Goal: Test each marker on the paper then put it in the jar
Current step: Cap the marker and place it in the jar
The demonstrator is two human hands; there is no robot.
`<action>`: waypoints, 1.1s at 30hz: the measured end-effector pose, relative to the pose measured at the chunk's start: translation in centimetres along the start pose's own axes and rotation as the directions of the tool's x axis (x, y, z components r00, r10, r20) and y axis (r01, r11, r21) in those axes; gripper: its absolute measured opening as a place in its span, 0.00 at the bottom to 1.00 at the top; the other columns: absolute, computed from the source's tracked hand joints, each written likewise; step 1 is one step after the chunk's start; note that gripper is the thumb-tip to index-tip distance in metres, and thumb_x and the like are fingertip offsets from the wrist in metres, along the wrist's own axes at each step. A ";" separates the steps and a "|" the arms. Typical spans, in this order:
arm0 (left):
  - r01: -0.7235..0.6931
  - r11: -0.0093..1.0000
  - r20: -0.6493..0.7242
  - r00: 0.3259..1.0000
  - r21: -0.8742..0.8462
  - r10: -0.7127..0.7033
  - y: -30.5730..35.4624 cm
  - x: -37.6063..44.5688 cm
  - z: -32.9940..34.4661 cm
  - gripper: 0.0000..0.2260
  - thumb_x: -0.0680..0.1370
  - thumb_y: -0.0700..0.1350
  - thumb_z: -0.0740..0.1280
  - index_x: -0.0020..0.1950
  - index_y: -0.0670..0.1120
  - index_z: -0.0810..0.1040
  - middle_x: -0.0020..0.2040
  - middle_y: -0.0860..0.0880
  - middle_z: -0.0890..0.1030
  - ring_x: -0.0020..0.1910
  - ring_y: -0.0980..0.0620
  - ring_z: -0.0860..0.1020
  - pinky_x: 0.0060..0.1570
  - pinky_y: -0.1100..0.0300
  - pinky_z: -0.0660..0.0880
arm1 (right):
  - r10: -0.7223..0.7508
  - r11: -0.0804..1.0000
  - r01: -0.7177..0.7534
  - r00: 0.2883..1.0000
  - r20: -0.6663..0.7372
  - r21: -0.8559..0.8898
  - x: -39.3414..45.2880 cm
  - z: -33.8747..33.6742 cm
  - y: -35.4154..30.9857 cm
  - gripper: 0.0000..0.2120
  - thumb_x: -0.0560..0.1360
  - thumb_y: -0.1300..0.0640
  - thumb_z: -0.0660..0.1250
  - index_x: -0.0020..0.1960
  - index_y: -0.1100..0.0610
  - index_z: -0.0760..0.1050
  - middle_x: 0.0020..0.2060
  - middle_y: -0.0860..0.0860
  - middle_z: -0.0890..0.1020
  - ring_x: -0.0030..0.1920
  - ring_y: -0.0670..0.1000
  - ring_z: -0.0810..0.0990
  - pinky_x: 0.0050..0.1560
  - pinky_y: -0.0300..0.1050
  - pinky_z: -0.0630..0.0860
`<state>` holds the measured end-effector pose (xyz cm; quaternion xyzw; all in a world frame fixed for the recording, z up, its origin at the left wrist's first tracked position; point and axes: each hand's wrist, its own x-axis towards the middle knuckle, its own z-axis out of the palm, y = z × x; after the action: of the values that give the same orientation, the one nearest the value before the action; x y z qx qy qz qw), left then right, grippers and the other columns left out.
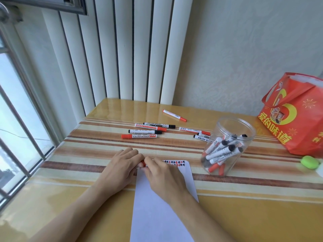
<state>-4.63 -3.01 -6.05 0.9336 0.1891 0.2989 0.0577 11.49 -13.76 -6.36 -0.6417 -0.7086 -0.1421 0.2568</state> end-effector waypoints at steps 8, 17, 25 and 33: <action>0.048 0.999 -0.014 0.999 -0.010 -0.048 -0.1 -0.1 0.3 0.08 0.83 0.46 0.56 0.49 0.49 0.74 0.43 0.56 0.72 0.43 0.51 0.70 0.42 0.53 0.71 | 0.105 0.983 -0.123 0.986 0.127 0.139 -0.2 -2.0 0.6 0.20 0.83 0.36 0.49 0.59 0.48 0.71 0.46 0.47 0.83 0.44 0.57 0.80 0.38 0.54 0.77; 0.275 0.960 0.040 0.960 0.047 -0.277 -1.2 0.0 1.8 0.11 0.82 0.55 0.55 0.55 0.52 0.74 0.51 0.57 0.72 0.51 0.52 0.72 0.51 0.55 0.71 | 0.495 0.527 -0.448 0.853 0.167 0.722 0.1 -4.1 4.3 0.08 0.84 0.62 0.62 0.56 0.48 0.72 0.43 0.49 0.80 0.36 0.53 0.84 0.44 0.57 0.82; 0.183 0.982 0.211 0.963 -0.049 -0.169 -1.0 -0.1 1.2 0.25 0.79 0.71 0.55 0.73 0.65 0.68 0.69 0.62 0.67 0.71 0.62 0.62 0.68 0.57 0.60 | 0.528 0.063 -0.494 0.754 0.391 0.867 0.0 -4.1 6.3 0.13 0.79 0.63 0.68 0.63 0.57 0.78 0.40 0.53 0.79 0.37 0.52 0.77 0.35 0.40 0.72; 0.159 0.986 0.272 0.952 -0.042 -0.142 -1.2 -0.1 1.1 0.24 0.76 0.71 0.60 0.72 0.71 0.65 0.74 0.62 0.62 0.75 0.62 0.56 0.72 0.56 0.56 | 0.616 0.241 -0.499 0.742 0.266 0.832 0.2 -3.5 5.7 0.07 0.75 0.56 0.64 0.49 0.59 0.75 0.27 0.56 0.73 0.23 0.52 0.70 0.24 0.39 0.63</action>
<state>-4.45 -1.96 -7.29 0.9459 0.2406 0.1706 0.1350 17.73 -14.71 -4.06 -0.6179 -0.3858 0.2990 0.6165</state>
